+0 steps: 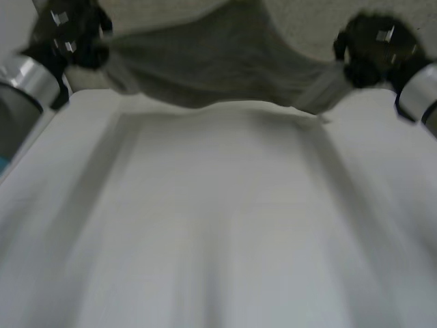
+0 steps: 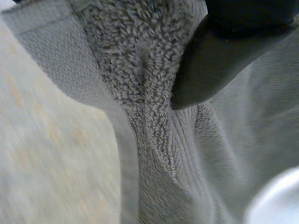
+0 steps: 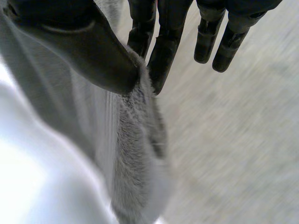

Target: Fold the towel.

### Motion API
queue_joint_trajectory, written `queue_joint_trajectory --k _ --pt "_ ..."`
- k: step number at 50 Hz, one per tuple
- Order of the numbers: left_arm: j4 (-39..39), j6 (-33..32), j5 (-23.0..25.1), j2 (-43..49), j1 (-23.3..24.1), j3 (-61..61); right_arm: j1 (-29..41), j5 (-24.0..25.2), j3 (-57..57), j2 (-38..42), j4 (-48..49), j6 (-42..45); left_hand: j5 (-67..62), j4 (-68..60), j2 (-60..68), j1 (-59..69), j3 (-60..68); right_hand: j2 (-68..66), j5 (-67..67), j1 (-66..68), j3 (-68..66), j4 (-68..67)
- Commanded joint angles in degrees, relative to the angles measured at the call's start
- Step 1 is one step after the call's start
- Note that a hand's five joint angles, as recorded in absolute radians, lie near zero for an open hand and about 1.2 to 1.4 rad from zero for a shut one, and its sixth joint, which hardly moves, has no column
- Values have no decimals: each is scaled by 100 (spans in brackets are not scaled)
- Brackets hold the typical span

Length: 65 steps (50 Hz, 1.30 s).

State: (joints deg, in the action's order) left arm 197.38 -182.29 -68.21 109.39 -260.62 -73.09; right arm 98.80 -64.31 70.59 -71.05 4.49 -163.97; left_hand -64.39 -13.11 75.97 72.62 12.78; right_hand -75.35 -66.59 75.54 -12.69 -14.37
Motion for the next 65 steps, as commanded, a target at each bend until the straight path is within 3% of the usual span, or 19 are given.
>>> queue_joint_trajectory --k 1,8,16,21,26,33,38,43,48,52,59,65 --pt "-15 -96 28 21 -235 -1225 -194 269 1174 3 8 180 -561 311 403 738 -278 -465 -341 446 269 437" --pt "46 -280 483 -242 -427 -2418 -467 428 1949 -67 -71 594 -561 311 403 738 -278 -465 -341 446 269 437" --pt "-50 -536 792 -1093 -928 -3105 -1073 859 2477 -893 -668 1024 -561 311 403 738 -278 -465 -341 446 269 437" --pt "-427 -518 993 -1927 -1280 -3430 -1634 1525 2599 -2033 -1554 1024 -561 311 403 738 -278 -465 -341 446 269 437" --pt "-981 -518 1275 -2526 -1430 -3667 -2179 2088 2626 -2650 -2012 1016 -561 311 403 738 -278 -465 -341 446 269 437" --pt "-1175 -518 1355 -2651 -1360 -3888 -2304 2388 2644 -2704 -2101 1068 -561 311 403 738 -278 -465 -341 446 269 437" --pt "-1114 -588 1320 -2065 -1228 -3757 -2137 2397 2547 -2282 -1969 1086 -561 311 403 738 -278 -465 -341 446 269 437" --pt "-1105 -588 1258 -1300 -1026 -3230 -1697 2125 2266 -1553 -1776 1244 -561 311 403 738 -278 -465 -341 446 269 437" --pt "-1114 -580 1179 -509 -938 -2668 -1057 1265 1828 -536 -1364 1533 -561 311 403 738 -278 -465 -341 446 269 437" --pt "-1123 -580 986 -5 -859 -2244 -845 859 1589 -102 -1046 1587 -561 311 403 738 -278 -465 -341 446 269 437" --pt "-1193 -580 -5 1179 -385 -981 -423 -45 1028 757 -152 1499 -561 311 403 738 -278 -465 -341 446 269 437" --pt "-1316 -580 -622 1725 -287 -277 -265 -363 666 1172 175 1438 -561 311 403 738 -278 -465 -341 446 269 437"
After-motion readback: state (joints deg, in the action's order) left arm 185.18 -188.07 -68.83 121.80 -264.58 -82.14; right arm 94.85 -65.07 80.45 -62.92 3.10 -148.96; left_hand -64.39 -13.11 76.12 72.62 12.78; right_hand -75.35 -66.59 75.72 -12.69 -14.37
